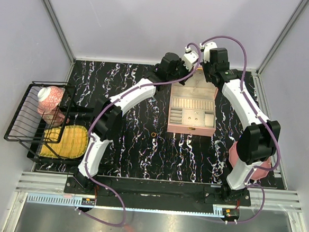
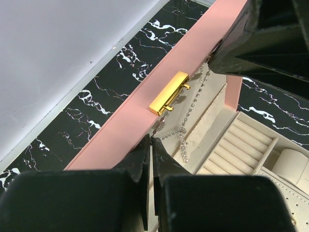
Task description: Organize the mixed jewelry
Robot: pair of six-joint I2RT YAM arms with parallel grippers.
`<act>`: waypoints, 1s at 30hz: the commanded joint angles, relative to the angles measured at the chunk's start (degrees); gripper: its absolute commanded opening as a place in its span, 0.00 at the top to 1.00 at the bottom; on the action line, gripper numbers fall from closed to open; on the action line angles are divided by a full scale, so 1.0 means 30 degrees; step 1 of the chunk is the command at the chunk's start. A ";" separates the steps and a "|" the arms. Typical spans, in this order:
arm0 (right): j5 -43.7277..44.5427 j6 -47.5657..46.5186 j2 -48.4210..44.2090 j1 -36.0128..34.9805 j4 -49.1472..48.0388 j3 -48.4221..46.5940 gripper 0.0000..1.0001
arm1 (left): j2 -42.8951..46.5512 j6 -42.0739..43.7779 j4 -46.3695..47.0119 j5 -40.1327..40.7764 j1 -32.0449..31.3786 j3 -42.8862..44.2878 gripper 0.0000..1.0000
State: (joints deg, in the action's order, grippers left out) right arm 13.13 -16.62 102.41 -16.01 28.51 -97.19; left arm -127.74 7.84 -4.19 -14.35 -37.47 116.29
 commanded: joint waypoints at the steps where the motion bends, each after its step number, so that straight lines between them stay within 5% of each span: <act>1: 0.1045 0.0326 0.0140 0.0151 -0.1037 -0.0446 1.00 | -0.0134 0.0523 0.1337 0.0945 0.0157 0.0729 1.00; 22: 0.1045 0.0472 0.0375 0.0180 -0.1213 0.0286 0.99 | -0.0368 0.0699 0.1835 0.1531 0.0187 0.0905 0.96; 30: 0.0898 0.0589 0.0053 0.0180 -0.1418 0.0638 0.86 | -0.0310 0.0728 0.1893 0.1443 0.0187 0.0876 0.86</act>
State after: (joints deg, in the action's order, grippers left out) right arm 14.11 -15.57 103.37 -16.01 26.79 -95.77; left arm -128.46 9.06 -2.85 -13.02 -37.58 116.53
